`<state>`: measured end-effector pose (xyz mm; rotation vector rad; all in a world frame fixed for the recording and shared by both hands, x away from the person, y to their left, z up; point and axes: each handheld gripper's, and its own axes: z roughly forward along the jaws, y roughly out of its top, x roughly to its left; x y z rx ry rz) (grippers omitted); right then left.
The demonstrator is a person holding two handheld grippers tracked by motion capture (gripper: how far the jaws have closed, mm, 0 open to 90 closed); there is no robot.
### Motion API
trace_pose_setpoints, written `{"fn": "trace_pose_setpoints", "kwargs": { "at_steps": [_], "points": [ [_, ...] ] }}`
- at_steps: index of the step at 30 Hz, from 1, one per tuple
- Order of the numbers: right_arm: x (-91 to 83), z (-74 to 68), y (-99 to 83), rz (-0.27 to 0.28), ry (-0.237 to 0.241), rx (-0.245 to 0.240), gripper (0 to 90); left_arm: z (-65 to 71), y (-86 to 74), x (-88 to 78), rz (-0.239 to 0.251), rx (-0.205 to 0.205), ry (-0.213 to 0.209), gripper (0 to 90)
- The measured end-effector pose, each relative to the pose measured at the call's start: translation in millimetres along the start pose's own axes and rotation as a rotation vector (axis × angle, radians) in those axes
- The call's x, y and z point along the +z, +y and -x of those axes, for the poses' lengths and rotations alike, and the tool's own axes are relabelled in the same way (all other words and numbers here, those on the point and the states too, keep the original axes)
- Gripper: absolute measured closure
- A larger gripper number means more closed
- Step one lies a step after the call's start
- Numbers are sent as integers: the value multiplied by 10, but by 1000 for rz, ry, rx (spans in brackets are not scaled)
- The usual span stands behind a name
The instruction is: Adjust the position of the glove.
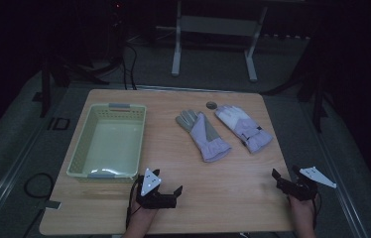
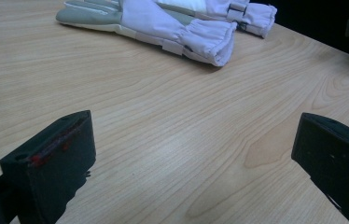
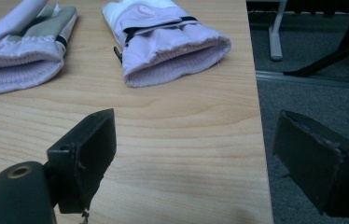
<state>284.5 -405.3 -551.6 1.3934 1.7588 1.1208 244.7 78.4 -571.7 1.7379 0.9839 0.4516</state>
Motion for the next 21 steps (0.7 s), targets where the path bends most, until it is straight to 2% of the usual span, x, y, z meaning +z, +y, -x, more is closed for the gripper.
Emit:
{"fn": "trace_pose_setpoints", "kwargs": {
  "at_steps": [3, 11, 17, 21],
  "points": [
    [1, 4, -5, -1, 2, 0, 135, 1, 0, 0, 0, 1, 0, 0],
    [-11, 41, -7, -2, 1, 45, 133, 7, 1, 5, -3, 3, -3, 0],
    [1, 47, 43, -46, -10, 56, 130, 13, 1, 4, -2, 7, -2, 0],
    [-4, 25, 128, -70, -3, 39, 122, 9, 1, 4, -1, 4, -4, 0]
  ]
}}
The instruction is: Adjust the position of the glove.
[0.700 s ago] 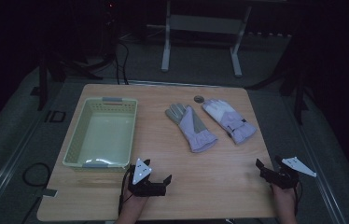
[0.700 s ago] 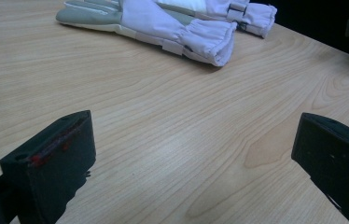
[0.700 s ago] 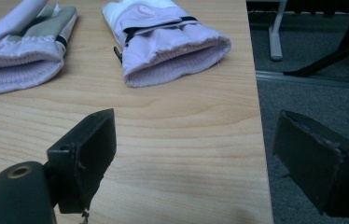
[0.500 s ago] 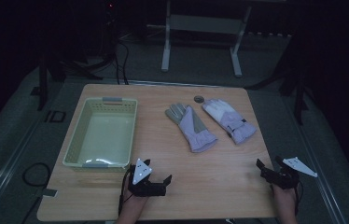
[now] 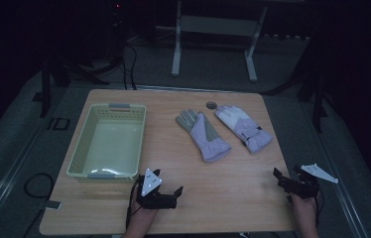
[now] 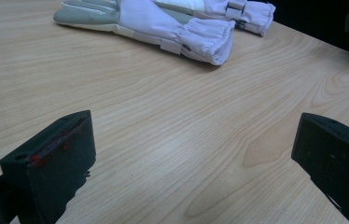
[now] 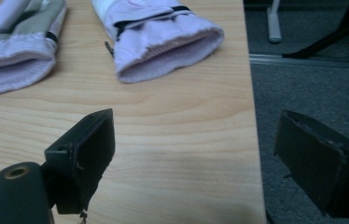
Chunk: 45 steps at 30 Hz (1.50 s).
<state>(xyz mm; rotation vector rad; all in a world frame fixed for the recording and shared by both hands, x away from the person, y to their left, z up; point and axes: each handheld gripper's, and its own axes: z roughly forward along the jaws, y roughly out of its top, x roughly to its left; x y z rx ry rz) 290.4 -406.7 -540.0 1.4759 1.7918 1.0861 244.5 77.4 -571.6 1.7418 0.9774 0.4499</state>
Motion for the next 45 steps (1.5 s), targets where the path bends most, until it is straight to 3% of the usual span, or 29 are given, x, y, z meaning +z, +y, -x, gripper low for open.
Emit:
{"fn": "trace_pose_setpoints", "kwargs": {
  "at_steps": [3, 6, 13, 15, 18, 24, 28, 34, 39, 45],
  "points": [
    [-3, -25, 61, -6, 10, -12, 118, 0, 0, 0, 0, 0, -1, 0],
    [-28, -111, 211, 0, 16, -65, 117, 2, 0, 1, 0, -1, -3, 0],
    [-99, -214, 471, 29, 26, -98, 117, 1, 0, 0, 0, -1, -5, 0],
    [-114, -224, 515, 35, 34, -103, 118, 1, 0, 0, -1, 0, -5, 0],
    [-149, -248, 707, 11, 91, -94, 131, -1, 1, 2, -4, -2, -7, 0],
    [-192, -355, 965, 12, 92, -102, 138, -1, 1, 4, -3, -4, -9, 0],
    [-231, -447, 1120, 43, 156, -90, 138, -1, 0, 3, -1, -4, -16, 0],
    [-195, -587, 1342, 19, 181, -125, 144, -2, 1, 4, -4, 0, -14, 0],
    [-171, -686, 1519, 34, 188, -148, 217, -1, 1, 2, -5, 0, -17, 0],
    [-93, -813, 1680, 25, 224, -175, 232, 1, 1, 4, -5, 2, -18, 0]
  ]
}}
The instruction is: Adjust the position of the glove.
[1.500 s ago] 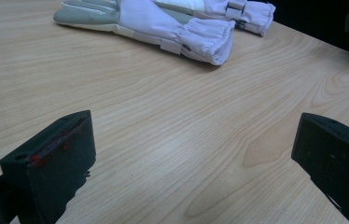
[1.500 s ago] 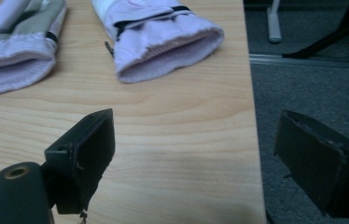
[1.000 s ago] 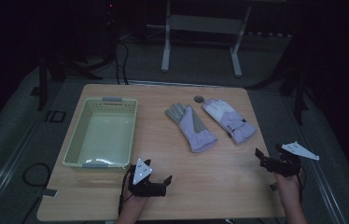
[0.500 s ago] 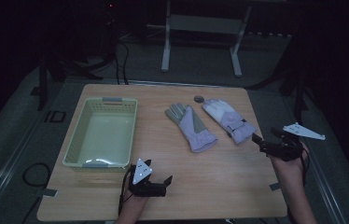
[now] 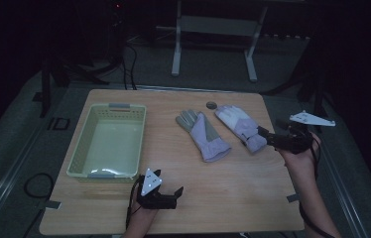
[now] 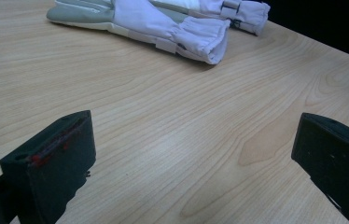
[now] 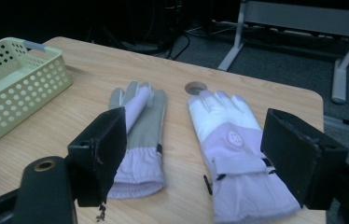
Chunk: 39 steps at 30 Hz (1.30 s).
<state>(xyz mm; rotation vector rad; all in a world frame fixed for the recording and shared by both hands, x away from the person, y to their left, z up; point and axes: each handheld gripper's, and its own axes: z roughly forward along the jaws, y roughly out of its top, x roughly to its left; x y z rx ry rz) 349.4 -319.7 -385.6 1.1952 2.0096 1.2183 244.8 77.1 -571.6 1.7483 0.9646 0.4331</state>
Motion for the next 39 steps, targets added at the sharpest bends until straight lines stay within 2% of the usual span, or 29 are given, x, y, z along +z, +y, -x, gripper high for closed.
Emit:
{"fn": "trace_pose_setpoints", "kwargs": {
  "at_steps": [6, 7, 12, 15, 17, 19, 24, 29, 31, 32, 36, 39],
  "points": [
    [143, -80, 124, -28, 21, -29, 259, -2, 0, 1, -1, -1, -1, 0],
    [196, -107, 160, -33, 33, -33, 289, -2, 0, 1, -1, -1, -1, 0],
    [386, -183, 222, -64, 53, -21, 306, 0, 0, 2, -1, 1, -2, 0],
    [531, -239, 227, -100, 61, -13, 284, 0, 0, 2, -1, 0, -3, 0],
    [637, -272, 212, -134, 86, -12, 257, 0, 0, 2, -1, 0, -5, 0],
    [752, -317, 186, -173, 86, -36, 258, 1, 0, 2, -1, 2, -6, 0],
    [969, -349, 148, -218, 75, -49, 341, -1, 0, 2, -1, 0, -7, 0],
    [1154, -361, 138, -241, 96, -62, 483, -2, 0, 1, -2, 0, -8, 0],
    [1238, -380, 126, -251, 99, -73, 486, -4, 1, 0, -3, 0, -9, 0],
    [1280, -390, 117, -261, 110, -76, 531, -3, 0, 1, -1, -1, -9, 0],
    [1469, -454, 46, -290, 118, -133, 541, -4, 0, 0, -2, 0, -10, 0],
    [1600, -485, -12, -318, 113, -133, 541, -3, 0, 1, 0, 0, -11, 0]
  ]
}}
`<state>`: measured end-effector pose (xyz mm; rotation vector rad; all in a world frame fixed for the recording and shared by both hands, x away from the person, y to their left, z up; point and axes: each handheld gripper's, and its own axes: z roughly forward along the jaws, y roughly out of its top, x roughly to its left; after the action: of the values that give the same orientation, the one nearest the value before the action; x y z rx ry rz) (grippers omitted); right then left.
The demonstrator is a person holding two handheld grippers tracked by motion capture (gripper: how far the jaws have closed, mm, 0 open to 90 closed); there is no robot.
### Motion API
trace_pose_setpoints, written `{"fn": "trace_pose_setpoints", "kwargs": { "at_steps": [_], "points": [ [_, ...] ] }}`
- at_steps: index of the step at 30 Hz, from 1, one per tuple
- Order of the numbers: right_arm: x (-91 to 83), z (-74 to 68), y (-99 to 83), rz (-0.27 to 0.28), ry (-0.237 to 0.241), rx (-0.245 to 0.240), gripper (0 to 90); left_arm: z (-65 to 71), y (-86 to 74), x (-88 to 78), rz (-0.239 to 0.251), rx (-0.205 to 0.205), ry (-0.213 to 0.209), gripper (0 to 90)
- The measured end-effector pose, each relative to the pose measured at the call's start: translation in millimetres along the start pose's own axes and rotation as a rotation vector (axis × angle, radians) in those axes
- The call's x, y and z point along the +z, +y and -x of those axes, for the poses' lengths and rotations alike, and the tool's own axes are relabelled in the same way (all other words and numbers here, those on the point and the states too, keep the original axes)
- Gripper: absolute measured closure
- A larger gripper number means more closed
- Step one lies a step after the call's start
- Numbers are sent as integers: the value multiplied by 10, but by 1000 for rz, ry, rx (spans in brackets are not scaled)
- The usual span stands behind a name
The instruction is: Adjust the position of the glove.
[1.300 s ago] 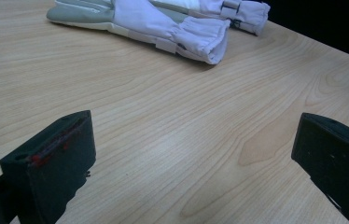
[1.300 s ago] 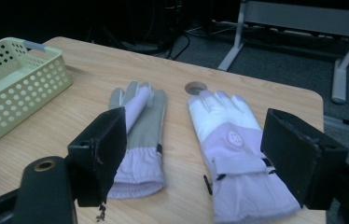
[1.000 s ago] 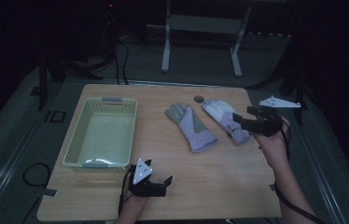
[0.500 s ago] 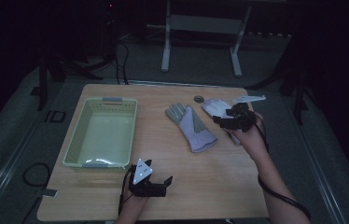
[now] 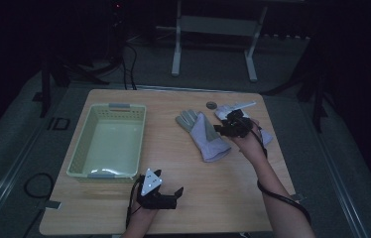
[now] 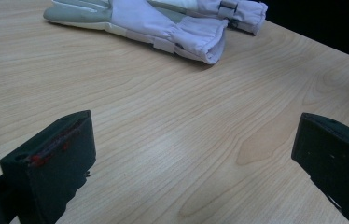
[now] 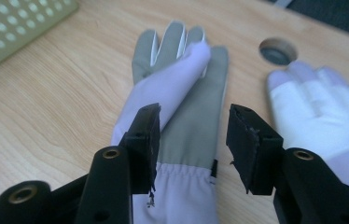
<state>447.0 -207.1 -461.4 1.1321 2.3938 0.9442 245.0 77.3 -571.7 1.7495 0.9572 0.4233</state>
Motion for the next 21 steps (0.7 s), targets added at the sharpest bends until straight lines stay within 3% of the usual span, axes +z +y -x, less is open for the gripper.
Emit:
{"fn": "trace_pose_setpoints", "kwargs": {
  "at_steps": [9, 18, 21],
  "points": [
    [378, -6, -31, -51, -2, 9, 546, -2, 0, -1, 0, 0, -5, 0],
    [648, 34, -157, -99, -4, 33, 542, -3, 0, 0, 0, -2, -8, 0],
    [744, 14, -245, -120, -17, 6, 525, -3, 0, 1, 0, -2, -10, 0]
  ]
}}
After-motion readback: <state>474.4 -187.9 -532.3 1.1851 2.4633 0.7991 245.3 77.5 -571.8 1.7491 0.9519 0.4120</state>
